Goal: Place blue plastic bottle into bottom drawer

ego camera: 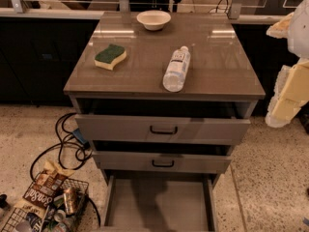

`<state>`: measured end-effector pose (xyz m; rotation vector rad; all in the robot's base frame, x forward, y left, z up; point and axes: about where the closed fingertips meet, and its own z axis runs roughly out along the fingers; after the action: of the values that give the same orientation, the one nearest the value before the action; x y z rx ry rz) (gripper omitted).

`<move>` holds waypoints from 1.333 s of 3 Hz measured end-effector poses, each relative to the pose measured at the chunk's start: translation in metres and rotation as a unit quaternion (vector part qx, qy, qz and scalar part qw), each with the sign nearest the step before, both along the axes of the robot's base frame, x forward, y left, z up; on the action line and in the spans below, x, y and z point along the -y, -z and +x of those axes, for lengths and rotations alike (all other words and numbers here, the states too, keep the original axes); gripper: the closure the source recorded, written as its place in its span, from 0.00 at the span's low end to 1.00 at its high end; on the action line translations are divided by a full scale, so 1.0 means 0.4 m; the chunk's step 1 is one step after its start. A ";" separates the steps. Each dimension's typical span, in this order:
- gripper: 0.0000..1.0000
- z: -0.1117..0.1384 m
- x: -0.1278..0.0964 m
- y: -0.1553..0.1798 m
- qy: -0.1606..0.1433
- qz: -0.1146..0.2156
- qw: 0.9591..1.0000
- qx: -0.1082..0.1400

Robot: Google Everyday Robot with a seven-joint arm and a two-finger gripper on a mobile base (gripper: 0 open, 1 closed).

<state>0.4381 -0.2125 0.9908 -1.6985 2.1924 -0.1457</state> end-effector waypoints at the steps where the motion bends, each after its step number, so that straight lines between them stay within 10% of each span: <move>1: 0.00 0.000 0.000 0.000 0.000 0.000 1.000 0.000; 2: 0.00 0.056 0.012 0.003 0.049 0.022 0.998 -0.021; 4: 0.00 0.263 0.009 -0.029 0.171 0.103 0.979 -0.031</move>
Offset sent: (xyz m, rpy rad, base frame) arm 0.0458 -0.0127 -0.0063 0.0845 0.1092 -0.2194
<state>0.5431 -0.2163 1.0025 -1.2241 2.4345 0.0468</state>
